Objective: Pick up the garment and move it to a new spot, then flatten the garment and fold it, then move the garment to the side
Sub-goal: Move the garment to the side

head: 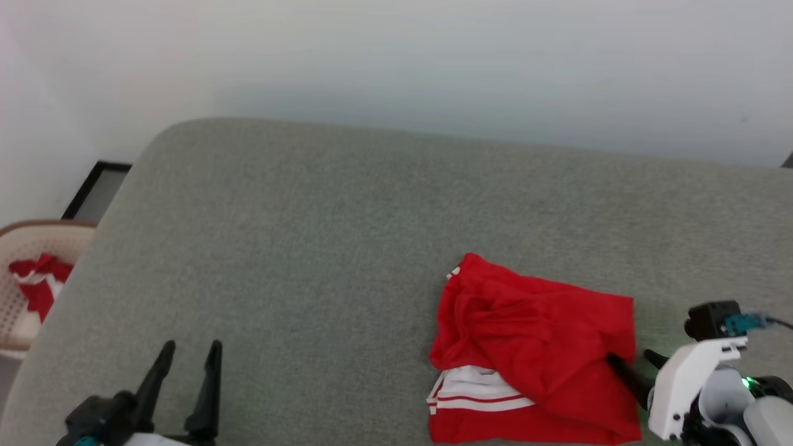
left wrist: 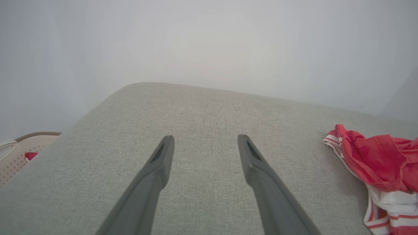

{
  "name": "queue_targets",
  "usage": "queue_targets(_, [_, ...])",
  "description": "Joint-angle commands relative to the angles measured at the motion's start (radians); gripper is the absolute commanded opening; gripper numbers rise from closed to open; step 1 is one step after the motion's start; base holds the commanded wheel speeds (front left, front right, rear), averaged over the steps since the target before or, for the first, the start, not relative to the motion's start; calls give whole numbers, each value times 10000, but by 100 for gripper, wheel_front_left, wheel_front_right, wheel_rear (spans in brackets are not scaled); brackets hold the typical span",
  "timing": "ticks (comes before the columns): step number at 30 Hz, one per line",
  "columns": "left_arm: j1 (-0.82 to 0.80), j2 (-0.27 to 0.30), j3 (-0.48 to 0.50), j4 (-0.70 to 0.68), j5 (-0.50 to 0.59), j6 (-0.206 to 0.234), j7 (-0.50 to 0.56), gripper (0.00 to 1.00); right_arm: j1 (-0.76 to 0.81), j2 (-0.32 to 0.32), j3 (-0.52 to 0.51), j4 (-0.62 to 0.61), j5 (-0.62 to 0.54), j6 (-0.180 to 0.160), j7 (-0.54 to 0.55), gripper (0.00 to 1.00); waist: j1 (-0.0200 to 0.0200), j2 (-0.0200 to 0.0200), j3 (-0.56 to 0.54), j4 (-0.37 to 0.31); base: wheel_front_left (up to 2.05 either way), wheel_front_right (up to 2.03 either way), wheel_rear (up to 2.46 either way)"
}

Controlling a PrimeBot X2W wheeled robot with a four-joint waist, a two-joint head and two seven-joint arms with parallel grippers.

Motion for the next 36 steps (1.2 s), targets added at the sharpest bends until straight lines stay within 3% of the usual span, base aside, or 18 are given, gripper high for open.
queue_targets(1, [-145, -57, -47, 31, -35, -37, 7, 100, -198, 75, -95, 121, 69, -8, 175, 100, 0, 0, 336, 265, 0, 0, 0])
queue_targets(8, [-518, -279, -270, 153, -106, -37, 5, 100, -588, 500, -146, 1004, 443, -8, 1894, 98, 0, 0, 655, 514, 0, 0, 0])
queue_targets(9, [-550, -292, -274, 167, -125, -37, 5, 100, -642, 526, -87, 999, 453, -8, 2059, 31, 0, 0, 678, 534, 0, 0, 0])
queue_targets(10, [-577, -299, -274, 181, -133, -37, 5, 100, -671, 522, 21, 992, 443, -5, 2281, 0, 0, 0, 697, 553, 0, 0, 0])
queue_targets(25, [-560, -379, -238, 170, -59, -37, 5, 100, -1388, -784, 620, -515, -137, -9, 2305, 0, 0, 0, 593, 457, 0, 0, 0])
queue_targets(36, [-1048, 5, -630, 76, -65, -38, 5, 100, -1915, -1698, 737, -1609, -608, -9, 2540, 0, 0, 0, 509, -166, 0, 0, 0])
